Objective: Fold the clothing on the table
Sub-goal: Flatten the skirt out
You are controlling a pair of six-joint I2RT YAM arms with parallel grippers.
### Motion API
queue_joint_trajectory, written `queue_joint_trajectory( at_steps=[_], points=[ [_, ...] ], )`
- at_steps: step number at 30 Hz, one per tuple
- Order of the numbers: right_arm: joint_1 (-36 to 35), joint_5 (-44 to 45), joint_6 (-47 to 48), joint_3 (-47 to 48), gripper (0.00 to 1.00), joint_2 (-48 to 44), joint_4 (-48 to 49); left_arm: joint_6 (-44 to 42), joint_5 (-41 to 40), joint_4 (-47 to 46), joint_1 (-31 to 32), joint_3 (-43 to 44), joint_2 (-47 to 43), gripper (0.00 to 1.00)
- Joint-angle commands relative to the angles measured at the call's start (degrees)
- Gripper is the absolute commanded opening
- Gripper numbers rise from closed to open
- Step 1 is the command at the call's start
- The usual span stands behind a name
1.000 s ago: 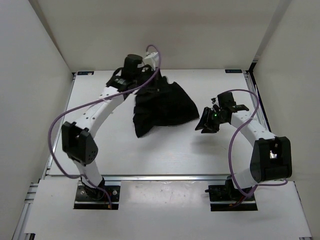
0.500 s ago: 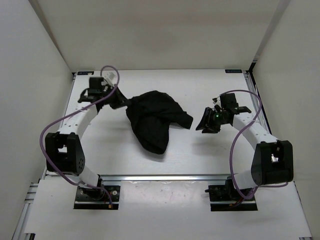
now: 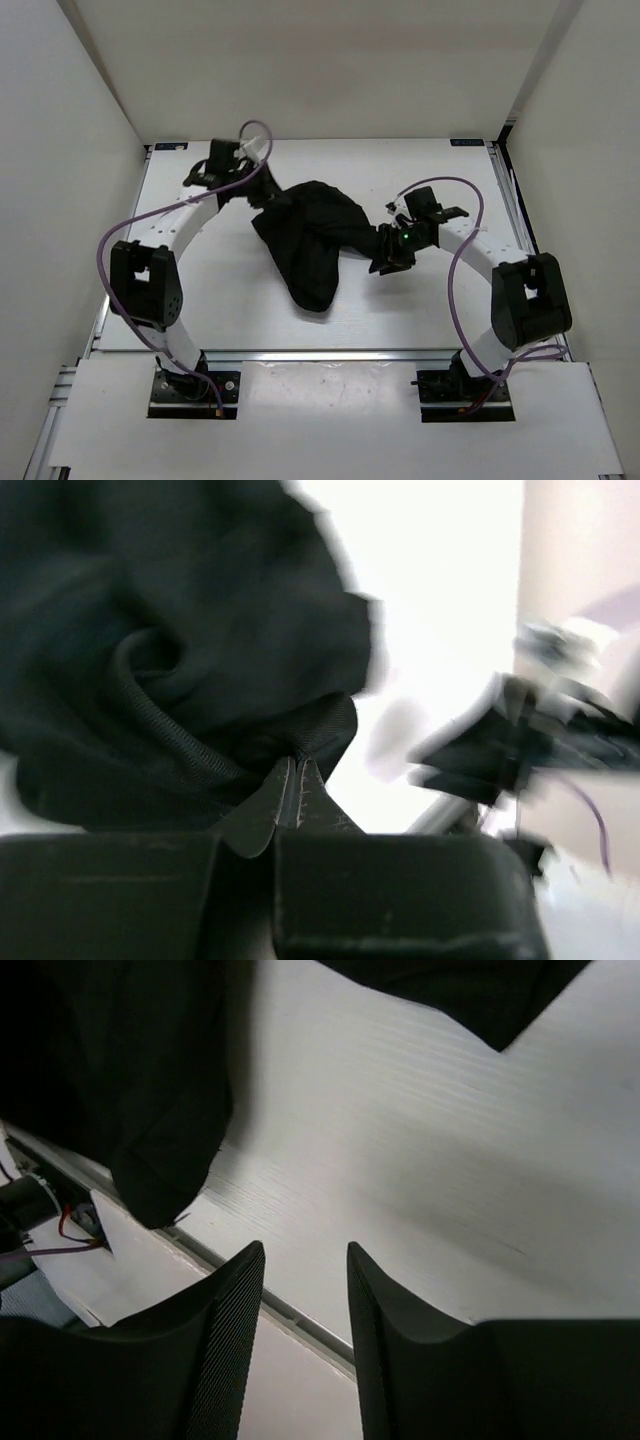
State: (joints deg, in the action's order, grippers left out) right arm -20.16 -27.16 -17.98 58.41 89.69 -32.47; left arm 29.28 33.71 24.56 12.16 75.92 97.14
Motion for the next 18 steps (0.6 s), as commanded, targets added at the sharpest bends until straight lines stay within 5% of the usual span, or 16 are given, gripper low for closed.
queue_joint_trajectory(
  at_steps=[1,5,10,13,16,18],
  points=[
    [2.8,3.8,1.3,2.4,0.45,0.0,-4.2,-8.8,11.2,8.3,11.0,13.5,0.3,0.0],
    [7.8,10.4,-0.7,2.0,0.44,-2.5,-6.7,-22.3,4.8,21.5,25.9,16.9,1.2,0.0],
    [14.1,12.5,-2.9,-0.1,0.44,-7.7,-5.9,-31.2,5.0,28.5,33.8,15.8,-2.5,0.0],
    [16.5,14.1,-3.1,-1.3,0.45,-10.8,-5.7,-27.5,14.3,22.1,29.5,16.3,-7.0,0.0],
    [18.4,13.7,-4.0,-3.5,0.45,-13.0,-4.4,-11.0,26.3,4.9,18.2,15.6,-8.6,0.0],
    [18.8,13.4,-4.6,-4.9,0.45,-13.8,-3.7,-1.9,26.0,-2.8,11.2,15.7,-7.5,0.0]
  ],
)
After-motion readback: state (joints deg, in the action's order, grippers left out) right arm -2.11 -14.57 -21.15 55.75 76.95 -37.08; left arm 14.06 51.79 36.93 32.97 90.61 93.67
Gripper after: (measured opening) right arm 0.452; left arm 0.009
